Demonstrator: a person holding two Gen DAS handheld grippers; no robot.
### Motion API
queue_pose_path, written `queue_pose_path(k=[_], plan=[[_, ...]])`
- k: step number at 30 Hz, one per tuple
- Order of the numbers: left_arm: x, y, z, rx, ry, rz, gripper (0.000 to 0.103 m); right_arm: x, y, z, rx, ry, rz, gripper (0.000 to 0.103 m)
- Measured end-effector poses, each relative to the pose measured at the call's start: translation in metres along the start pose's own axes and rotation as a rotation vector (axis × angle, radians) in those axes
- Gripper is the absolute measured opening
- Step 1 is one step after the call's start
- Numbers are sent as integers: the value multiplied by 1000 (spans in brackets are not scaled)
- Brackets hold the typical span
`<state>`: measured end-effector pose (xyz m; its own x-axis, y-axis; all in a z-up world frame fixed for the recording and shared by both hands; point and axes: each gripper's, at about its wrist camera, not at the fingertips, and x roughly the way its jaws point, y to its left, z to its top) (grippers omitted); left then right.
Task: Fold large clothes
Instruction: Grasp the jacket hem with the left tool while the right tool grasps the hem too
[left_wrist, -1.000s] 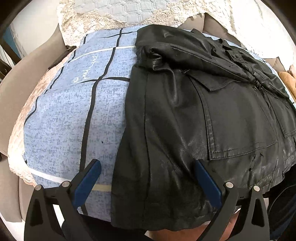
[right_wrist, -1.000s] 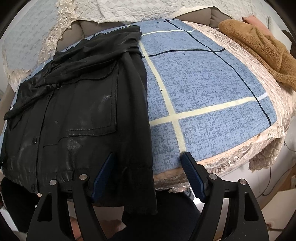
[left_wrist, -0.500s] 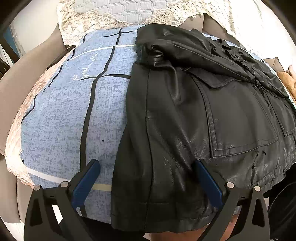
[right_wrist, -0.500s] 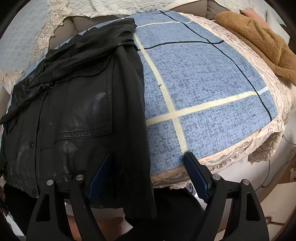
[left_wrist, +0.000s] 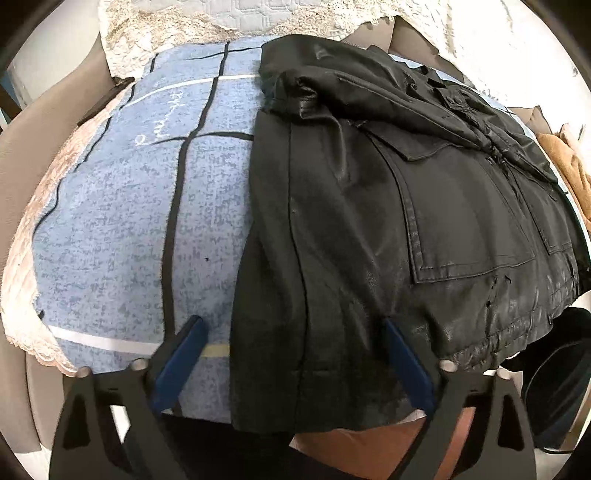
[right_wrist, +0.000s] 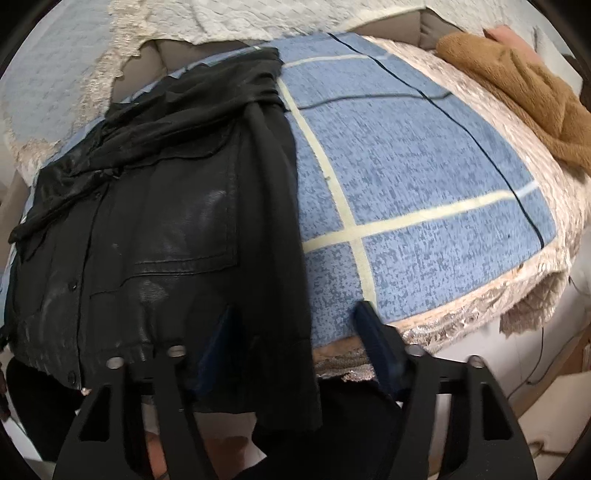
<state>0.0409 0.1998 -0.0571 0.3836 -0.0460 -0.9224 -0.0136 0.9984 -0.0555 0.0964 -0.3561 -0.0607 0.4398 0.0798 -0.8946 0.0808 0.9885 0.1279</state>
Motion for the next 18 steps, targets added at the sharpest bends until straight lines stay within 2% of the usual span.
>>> queue_pose_path(k=[3,6,8,9,11,13,16,18], plan=[[-4,-1,1,8,3,-13,84,-2,4,1,-24,4,50,33],[-8,3,-2,0,11,-37,79,2,1,2,-14,19,86,33],[-10,8,-2,-28,17,-61,72,3,-2,3,2,40,132,33],[-12,11,-2,-42,15,-68,71,3,-3,2,0,43,138,33],[-15,14,-5,-63,17,-73,60,3,-2,1,-8,43,140,33],[-19,15,-7,-65,15,-84,57,3,0,0,-24,41,131,33],[-20,16,-8,-41,22,-67,55,3,5,-4,-47,29,111,33],[-17,23,-5,-68,26,-76,58,3,6,-4,-43,27,108,33]])
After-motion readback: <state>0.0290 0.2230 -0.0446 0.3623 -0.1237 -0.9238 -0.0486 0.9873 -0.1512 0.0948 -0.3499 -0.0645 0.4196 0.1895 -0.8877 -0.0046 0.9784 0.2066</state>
